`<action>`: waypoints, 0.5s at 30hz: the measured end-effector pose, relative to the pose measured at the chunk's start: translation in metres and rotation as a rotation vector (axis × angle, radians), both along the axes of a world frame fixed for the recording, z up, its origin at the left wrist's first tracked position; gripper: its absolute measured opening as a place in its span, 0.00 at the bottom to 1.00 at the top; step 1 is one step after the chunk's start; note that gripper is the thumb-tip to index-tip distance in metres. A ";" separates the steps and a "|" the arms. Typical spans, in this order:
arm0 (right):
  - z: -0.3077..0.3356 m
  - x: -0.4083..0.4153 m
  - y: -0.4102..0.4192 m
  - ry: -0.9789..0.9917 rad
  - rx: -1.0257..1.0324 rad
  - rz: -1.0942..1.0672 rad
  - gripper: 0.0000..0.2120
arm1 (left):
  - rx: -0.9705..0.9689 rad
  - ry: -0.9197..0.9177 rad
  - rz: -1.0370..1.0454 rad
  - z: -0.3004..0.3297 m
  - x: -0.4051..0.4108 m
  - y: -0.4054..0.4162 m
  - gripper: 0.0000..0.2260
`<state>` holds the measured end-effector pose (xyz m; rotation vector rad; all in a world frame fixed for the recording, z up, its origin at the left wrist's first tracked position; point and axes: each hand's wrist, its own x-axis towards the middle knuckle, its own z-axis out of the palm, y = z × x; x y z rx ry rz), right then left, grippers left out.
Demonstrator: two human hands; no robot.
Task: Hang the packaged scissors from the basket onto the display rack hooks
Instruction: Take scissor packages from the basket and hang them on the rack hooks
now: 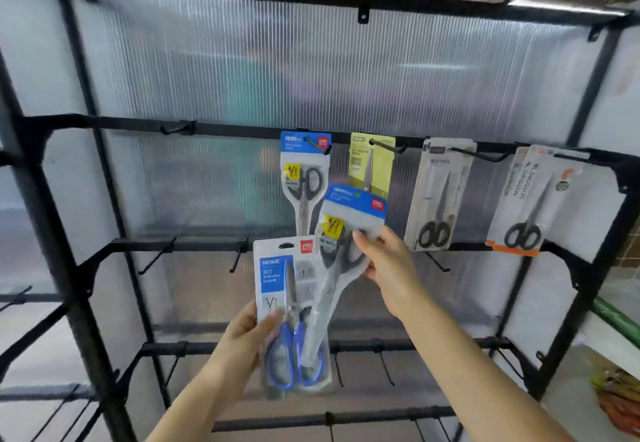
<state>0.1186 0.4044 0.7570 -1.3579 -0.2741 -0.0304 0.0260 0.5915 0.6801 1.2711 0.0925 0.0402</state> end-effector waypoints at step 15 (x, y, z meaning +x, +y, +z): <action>0.050 -0.001 0.046 -0.361 0.103 0.019 0.03 | 0.057 -0.098 0.198 0.026 0.008 0.038 0.13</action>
